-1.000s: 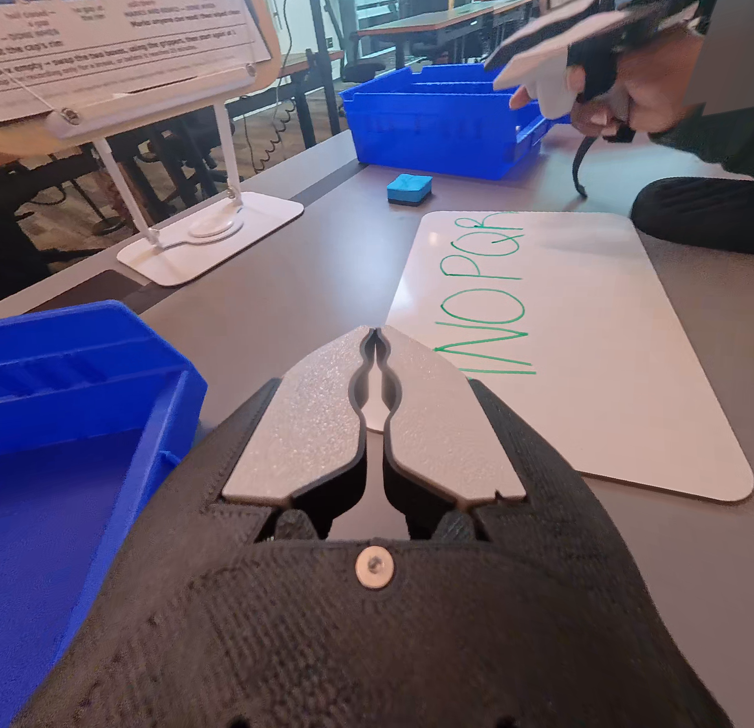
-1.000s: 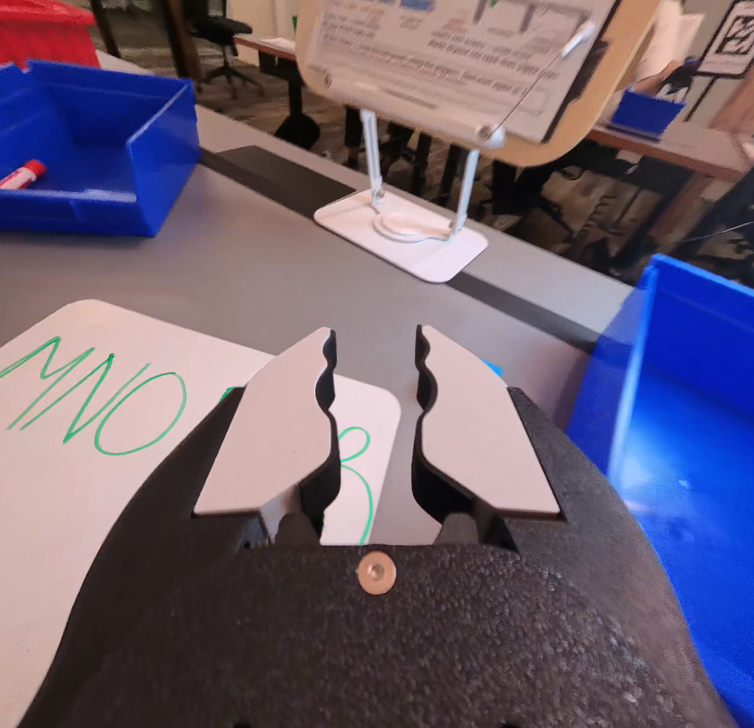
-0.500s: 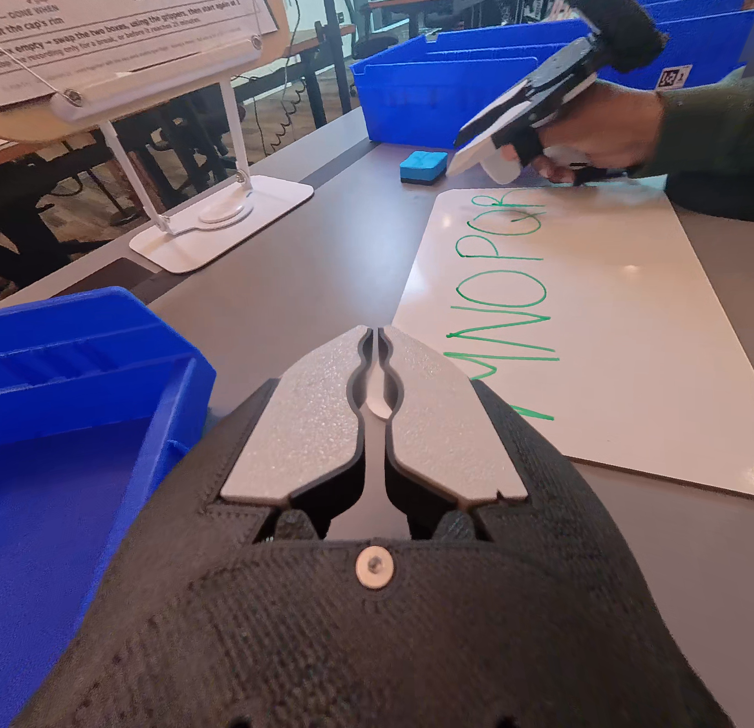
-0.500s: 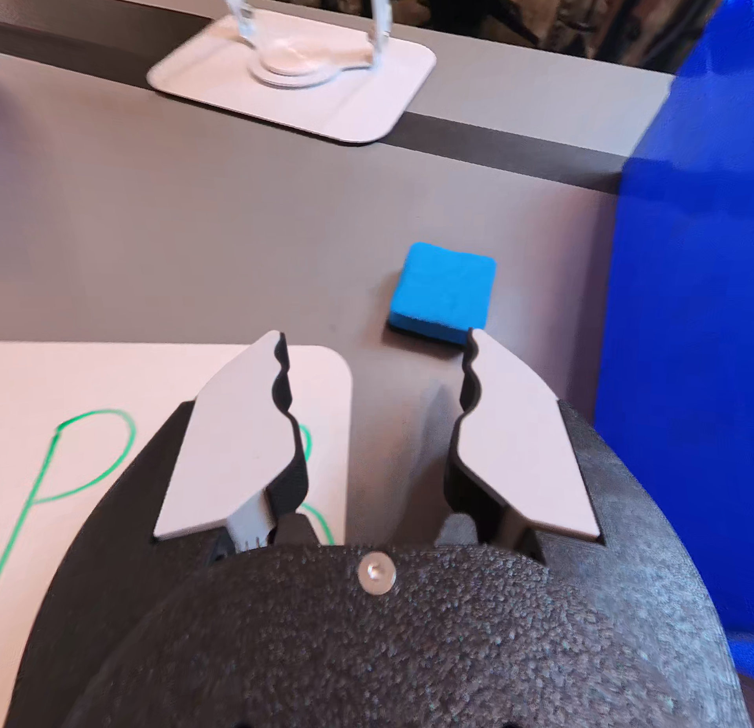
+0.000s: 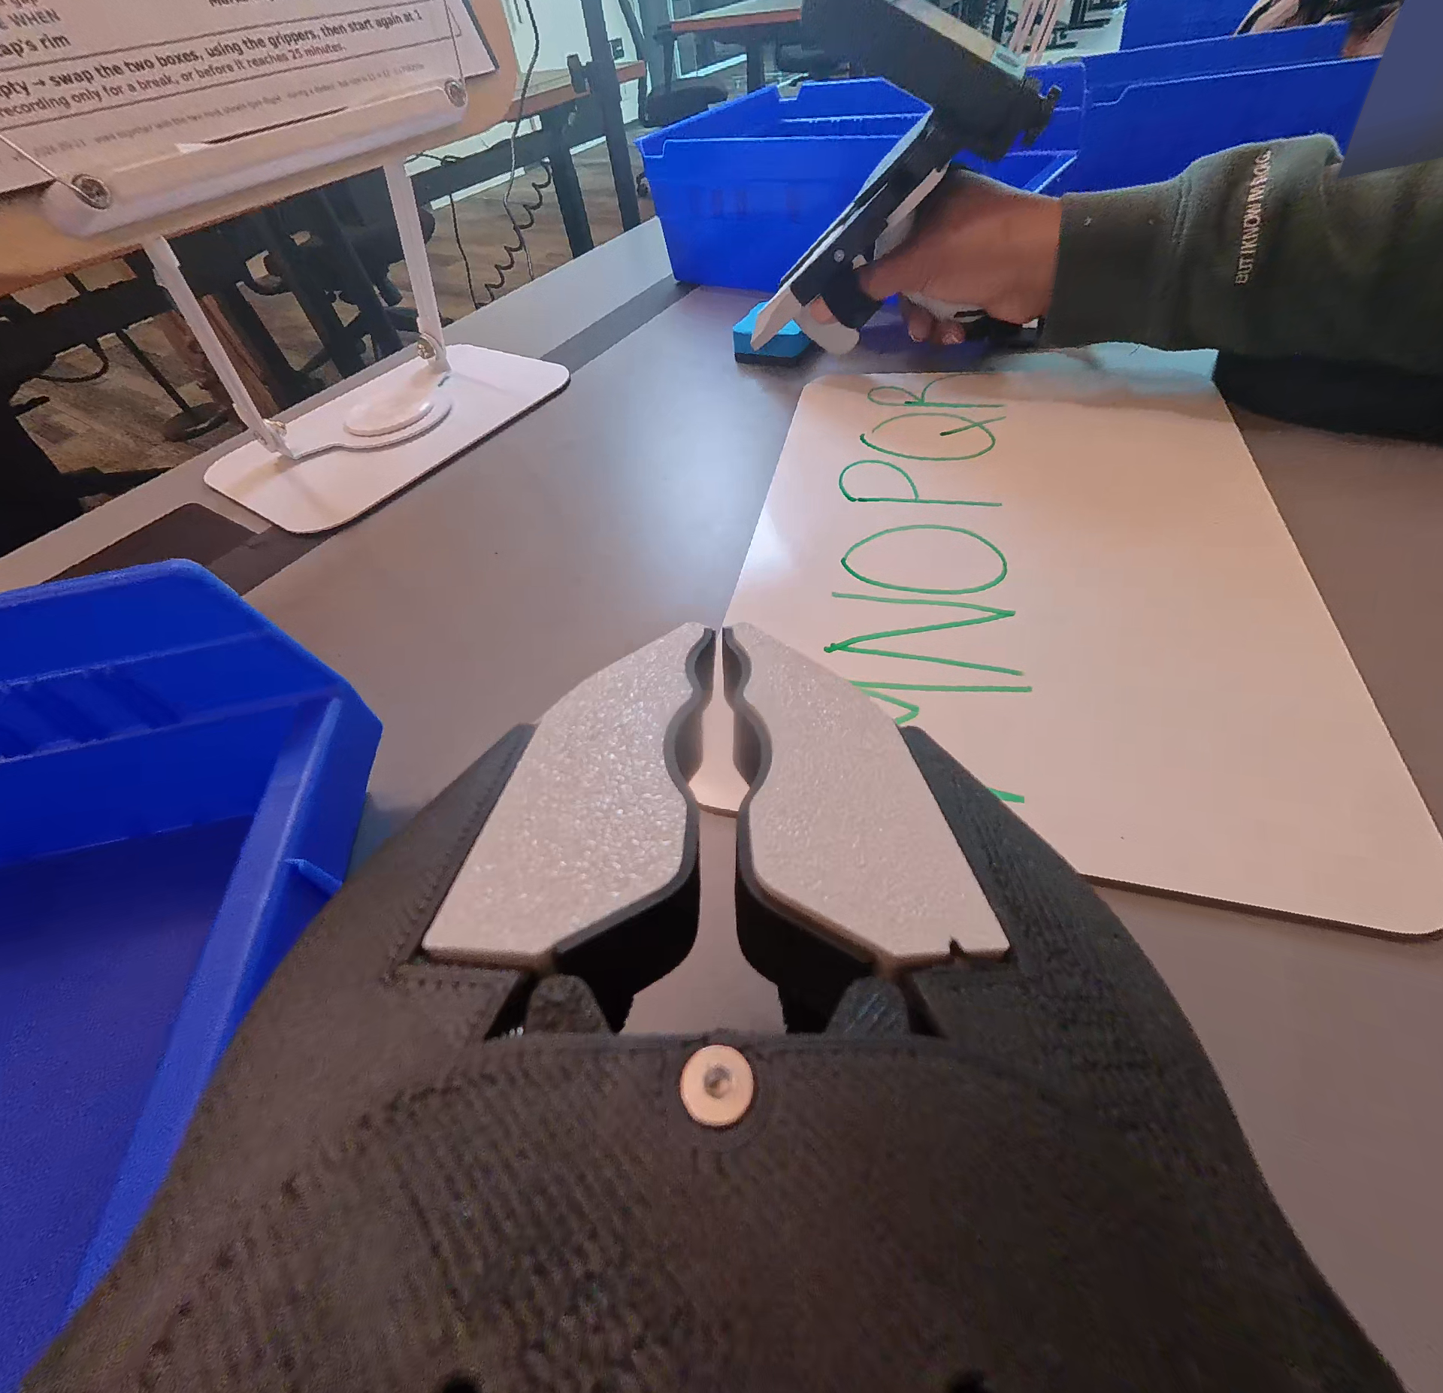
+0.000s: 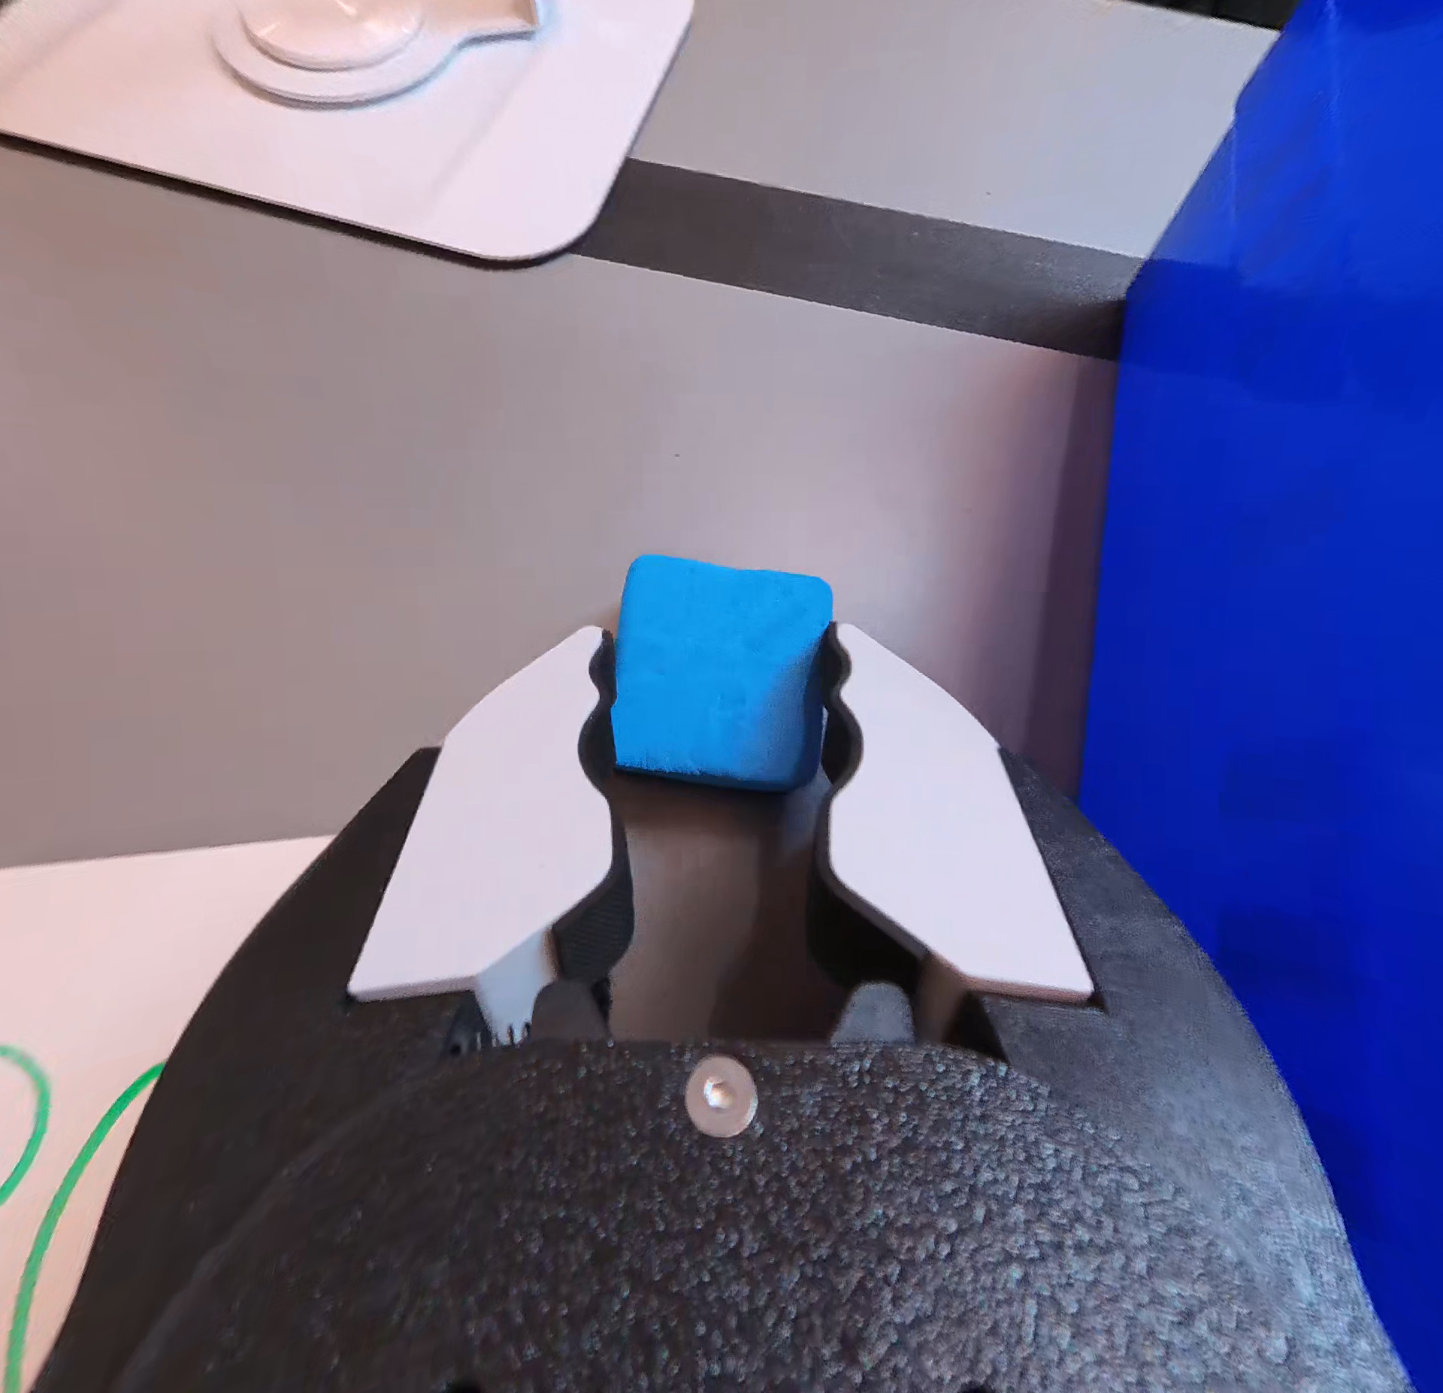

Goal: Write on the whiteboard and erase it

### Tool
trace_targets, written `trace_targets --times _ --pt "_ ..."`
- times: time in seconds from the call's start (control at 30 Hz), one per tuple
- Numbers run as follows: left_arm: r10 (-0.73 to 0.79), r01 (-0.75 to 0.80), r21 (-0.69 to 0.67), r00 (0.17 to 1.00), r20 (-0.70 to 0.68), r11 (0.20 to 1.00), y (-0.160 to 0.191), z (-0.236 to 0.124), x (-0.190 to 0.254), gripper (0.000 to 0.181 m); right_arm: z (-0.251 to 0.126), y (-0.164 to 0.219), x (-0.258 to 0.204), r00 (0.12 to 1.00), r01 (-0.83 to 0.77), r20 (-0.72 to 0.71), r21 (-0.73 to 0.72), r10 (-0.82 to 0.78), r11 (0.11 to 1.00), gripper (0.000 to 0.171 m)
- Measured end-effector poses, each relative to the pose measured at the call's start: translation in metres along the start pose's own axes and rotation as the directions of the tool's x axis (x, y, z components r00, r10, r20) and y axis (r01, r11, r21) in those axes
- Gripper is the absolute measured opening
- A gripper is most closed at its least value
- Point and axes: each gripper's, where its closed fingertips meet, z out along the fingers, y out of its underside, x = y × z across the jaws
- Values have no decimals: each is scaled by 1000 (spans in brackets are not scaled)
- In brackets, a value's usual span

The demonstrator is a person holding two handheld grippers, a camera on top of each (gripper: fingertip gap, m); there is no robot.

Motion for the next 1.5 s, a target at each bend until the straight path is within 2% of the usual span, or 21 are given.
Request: trace_targets --times 0.1,0.2,0.27,0.33,0.47,0.57,0.63,0.8,0.9,1.03,1.13,1.2,1.33,1.37,1.43,1.5 --pt "-3 3 5 1000 -10 1000 -1 0 1 1 -27 -20 -17 991 57 118 99 -69 993 50" --pt "18 -18 8 997 -70 1000 -3 1 14 0 -87 -36 -55 923 144 323 212 -208 967 50" --pt "57 -62 -27 985 -164 998 3 4 34 0 -112 -14 -72 868 237 406 168 -286 957 50" --pt "115 -143 -90 956 -269 986 14 7 61 0 -121 20 -78 846 327 409 109 -342 939 50" --pt "245 -342 -165 870 -428 925 36 13 115 0 -125 77 -88 827 385 428 40 -364 922 51" --pt "301 -433 -176 815 -494 884 43 14 142 0 -121 92 -80 845 398 381 19 -375 917 53" --pt "310 -464 -190 793 -525 865 47 12 152 0 -121 98 -79 849 390 394 -15 -353 921 64" --pt "304 -506 -263 778 -550 821 64 10 155 0 -124 95 -79 846 384 407 -20 -344 923 50" --pt "288 -497 -278 783 -551 822 64 11 156 0 -121 94 -83 849 379 410 -31 -334 925 48" --pt "291 -511 -284 775 -561 811 65 10 160 0 -122 94 -113 810 448 428 -12 -401 894 48" --pt "281 -498 -295 786 -550 815 65 11 159 0 -100 79 -71 891 330 346 -51 -293 942 48" --pt "300 -510 -298 788 -537 807 65 11 156 0 -100 79 -50 913 284 326 -80 -245 955 48" --pt "295 -505 -296 789 -539 811 65 12 157 0 -120 93 -106 833 429 407 -50 -374 902 47" --pt "293 -504 -296 788 -541 811 65 12 157 0 -114 89 -104 839 432 385 -44 -384 901 47" --pt "293 -505 -293 787 -542 812 65 12 158 0 -93 74 -64 912 305 310 -74 -269 949 47" --pt "302 -509 -289 787 -537 811 65 12 158 0 -91 73 -45 928 254 306 -102 -212 962 47"
